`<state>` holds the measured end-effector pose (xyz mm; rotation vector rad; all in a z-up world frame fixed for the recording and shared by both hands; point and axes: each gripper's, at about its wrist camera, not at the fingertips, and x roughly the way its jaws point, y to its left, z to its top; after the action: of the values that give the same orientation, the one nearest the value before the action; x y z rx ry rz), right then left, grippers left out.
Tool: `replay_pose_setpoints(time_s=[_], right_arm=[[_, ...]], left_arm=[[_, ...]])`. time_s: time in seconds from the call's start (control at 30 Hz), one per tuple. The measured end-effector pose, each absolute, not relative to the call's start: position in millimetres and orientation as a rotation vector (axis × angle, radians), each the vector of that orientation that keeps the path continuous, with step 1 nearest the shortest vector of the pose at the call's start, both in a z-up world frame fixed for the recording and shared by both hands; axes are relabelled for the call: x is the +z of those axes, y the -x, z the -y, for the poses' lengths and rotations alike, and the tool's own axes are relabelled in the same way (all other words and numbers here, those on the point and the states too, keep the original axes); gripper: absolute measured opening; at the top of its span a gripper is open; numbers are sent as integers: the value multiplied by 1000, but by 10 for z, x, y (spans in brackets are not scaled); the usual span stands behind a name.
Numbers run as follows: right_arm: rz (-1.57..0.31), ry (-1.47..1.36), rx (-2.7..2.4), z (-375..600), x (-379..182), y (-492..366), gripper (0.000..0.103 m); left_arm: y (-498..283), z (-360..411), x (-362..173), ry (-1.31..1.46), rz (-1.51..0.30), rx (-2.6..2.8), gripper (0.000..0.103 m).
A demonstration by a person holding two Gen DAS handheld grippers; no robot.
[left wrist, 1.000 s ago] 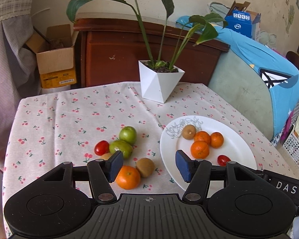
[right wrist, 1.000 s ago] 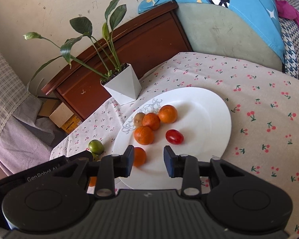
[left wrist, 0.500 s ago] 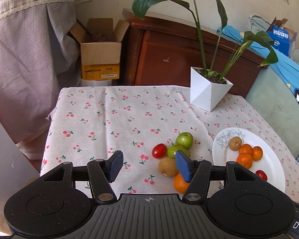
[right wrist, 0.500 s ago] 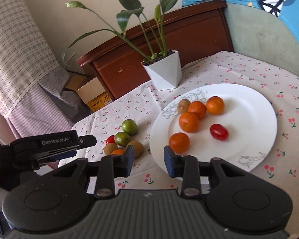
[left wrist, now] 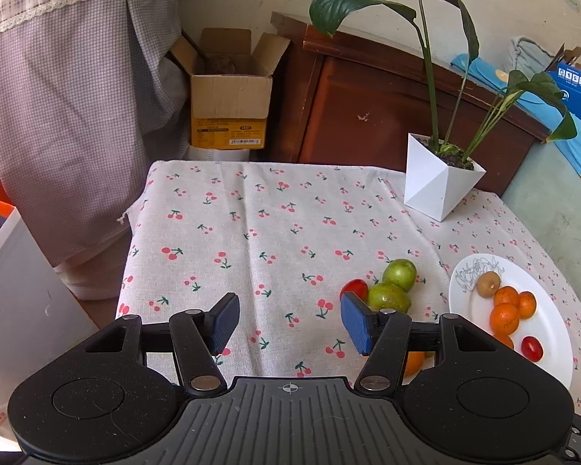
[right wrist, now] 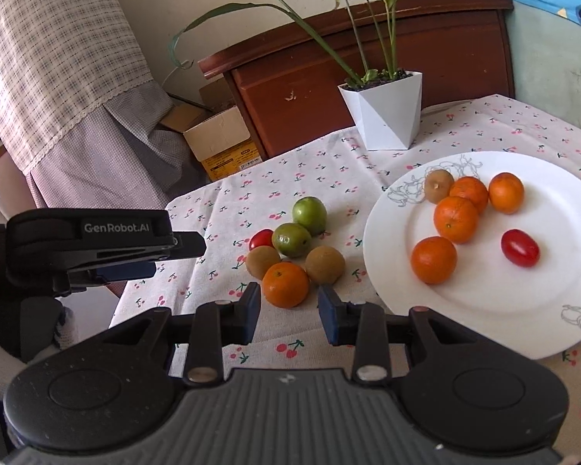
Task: Organize fruits
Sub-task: 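Move both open tools back toward the remaining fruit, then grasp a brown kiwi with the left tool while the right tool grasps an orange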
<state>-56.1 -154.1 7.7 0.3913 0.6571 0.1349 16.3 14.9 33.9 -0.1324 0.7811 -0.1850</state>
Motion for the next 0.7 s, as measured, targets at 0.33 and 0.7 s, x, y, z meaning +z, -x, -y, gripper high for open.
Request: replay_pose_setpoints(time_s=[0.33, 0.7], right_arm=[[-663, -363, 134, 1388, -2, 431, 41], [-673, -345, 108, 1369, -24, 422, 30]], left_arm=[[-185, -158, 274, 137, -801, -183, 58], [-199, -141, 219, 153, -808, -209, 58]])
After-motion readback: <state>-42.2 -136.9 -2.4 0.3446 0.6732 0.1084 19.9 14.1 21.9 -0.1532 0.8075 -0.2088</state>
